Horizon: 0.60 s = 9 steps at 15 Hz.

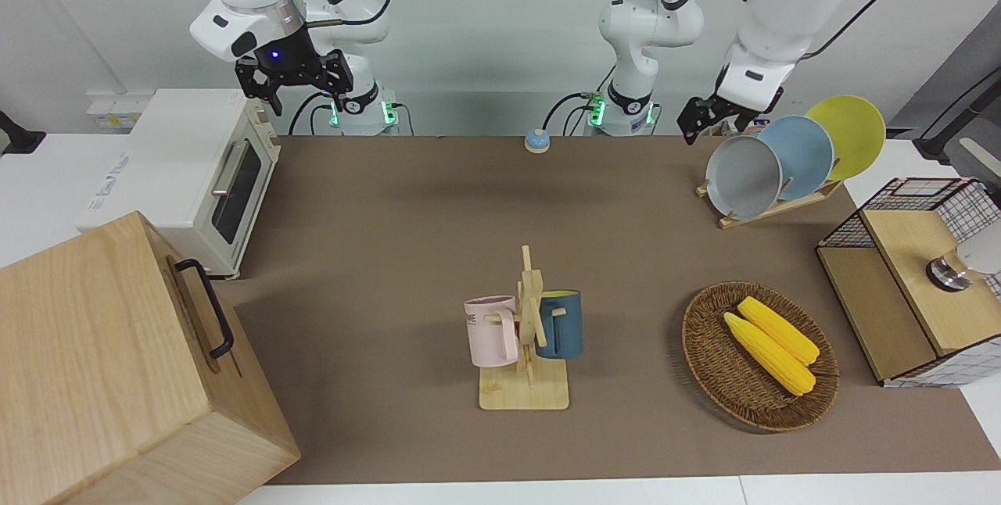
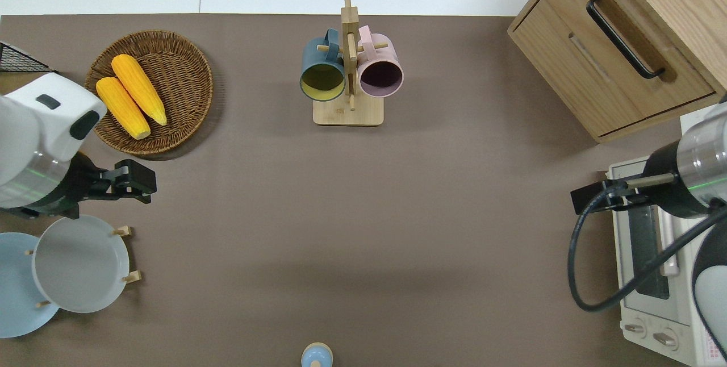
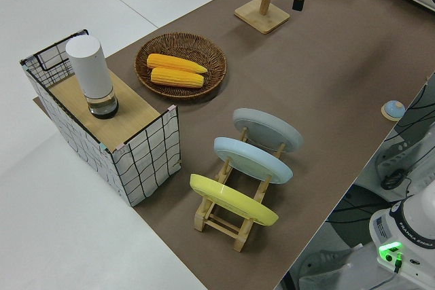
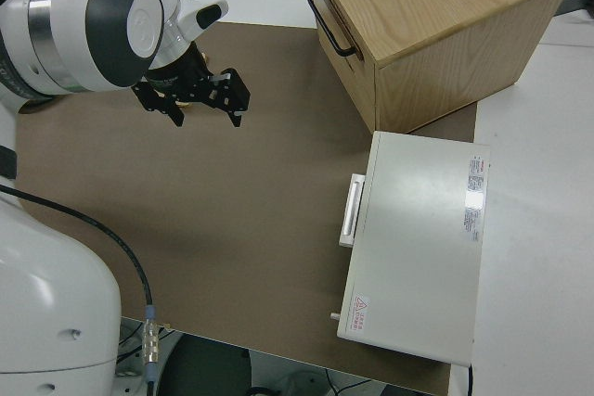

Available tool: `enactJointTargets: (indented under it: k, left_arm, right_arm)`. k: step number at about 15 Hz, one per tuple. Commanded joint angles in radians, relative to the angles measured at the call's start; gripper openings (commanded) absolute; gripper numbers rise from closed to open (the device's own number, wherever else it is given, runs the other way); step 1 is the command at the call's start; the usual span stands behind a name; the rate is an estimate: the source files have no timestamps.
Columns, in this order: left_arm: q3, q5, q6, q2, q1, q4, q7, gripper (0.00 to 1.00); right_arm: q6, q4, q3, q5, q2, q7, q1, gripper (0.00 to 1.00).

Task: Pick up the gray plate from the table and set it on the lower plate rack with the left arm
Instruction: 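Open the left gripper and withdraw it away from the rack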

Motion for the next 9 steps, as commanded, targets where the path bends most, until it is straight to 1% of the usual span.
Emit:
enactJointTargets:
  k: [1, 3, 5, 7, 9]
  left_arm:
    - [0.012, -0.039, 0.099, -0.052, 0.01, -0.026, 0.134, 0.99]
    - [0.012, -0.05, 0.133, -0.066, 0.021, -0.033, 0.157, 0.99]
    - [0.012, -0.039, 0.13, -0.08, 0.021, -0.049, 0.197, 0.99]
    - [0.015, -0.036, 0.128, -0.082, 0.021, -0.06, 0.189, 1.0]
    - [0.015, -0.018, 0.136, -0.082, 0.021, -0.095, 0.166, 1.0]
  right_arm:
    - [-0.015, 0.006, 0.007, 0.004, -0.005, -0.003, -0.015, 0.987]
    - [-0.015, 0.006, 0.007, 0.004, -0.005, -0.003, -0.013, 0.987]
    - [-0.015, 0.006, 0.007, 0.004, -0.005, -0.003, -0.013, 0.987]
    - [-0.015, 0.006, 0.007, 0.004, -0.005, -0.003, -0.013, 0.99]
    - [-0.015, 0.006, 0.007, 0.004, -0.005, -0.003, -0.015, 0.99]
